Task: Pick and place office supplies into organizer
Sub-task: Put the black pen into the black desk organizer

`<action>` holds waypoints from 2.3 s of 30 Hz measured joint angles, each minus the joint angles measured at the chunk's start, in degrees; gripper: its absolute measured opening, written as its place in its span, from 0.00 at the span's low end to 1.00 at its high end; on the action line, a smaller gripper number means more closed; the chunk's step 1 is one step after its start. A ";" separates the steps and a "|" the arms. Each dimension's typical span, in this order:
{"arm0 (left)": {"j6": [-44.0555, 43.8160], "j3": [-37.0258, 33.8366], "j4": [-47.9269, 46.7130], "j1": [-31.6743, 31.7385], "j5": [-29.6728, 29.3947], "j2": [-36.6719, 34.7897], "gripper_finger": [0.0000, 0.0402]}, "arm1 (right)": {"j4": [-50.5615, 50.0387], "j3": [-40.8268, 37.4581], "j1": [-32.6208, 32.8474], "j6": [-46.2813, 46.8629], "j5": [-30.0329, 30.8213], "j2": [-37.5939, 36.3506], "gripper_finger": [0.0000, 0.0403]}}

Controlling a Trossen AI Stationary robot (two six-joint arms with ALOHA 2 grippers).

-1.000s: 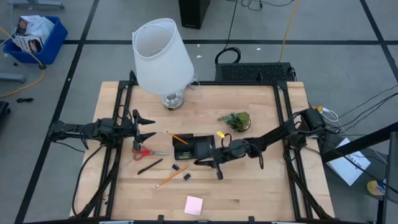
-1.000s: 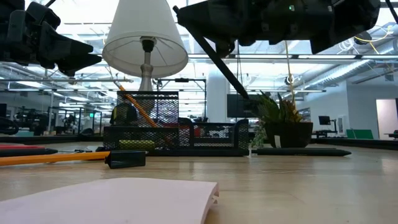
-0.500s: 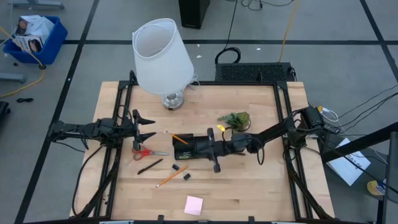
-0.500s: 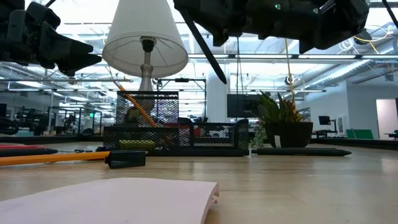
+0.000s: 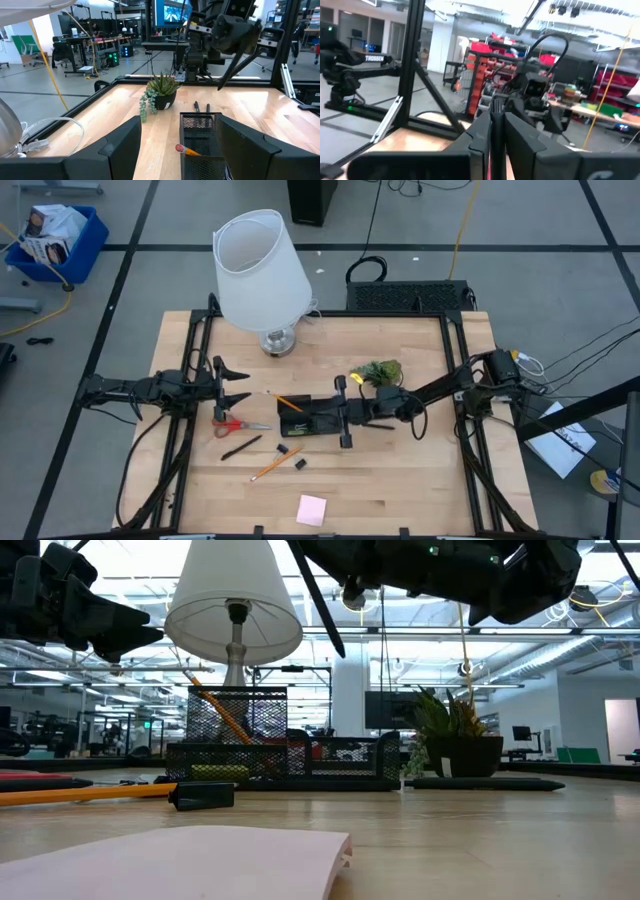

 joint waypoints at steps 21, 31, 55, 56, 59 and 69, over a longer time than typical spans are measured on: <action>0.00 -0.02 -0.07 0.00 0.06 0.00 0.64 | 5.87 11.73 -3.25 -4.96 -0.58 12.59 0.11; 0.00 -0.02 -0.04 -0.02 0.04 0.00 0.64 | 5.98 18.51 -6.62 -0.72 -0.72 19.06 0.11; 0.00 -0.02 -0.02 -0.02 0.04 0.00 0.64 | 5.67 18.99 -8.25 5.51 -2.09 21.44 0.11; 0.00 -0.02 -0.02 0.00 0.04 0.00 0.64 | 5.63 18.99 -8.25 5.67 -2.09 21.44 0.11; 0.00 -0.02 -0.02 0.00 0.04 0.00 0.64 | 4.78 18.99 -8.25 6.66 -2.10 21.44 0.11; 0.00 -0.02 -0.02 -0.02 0.02 -0.02 0.64 | 4.53 18.99 -7.95 7.21 -2.08 21.44 0.11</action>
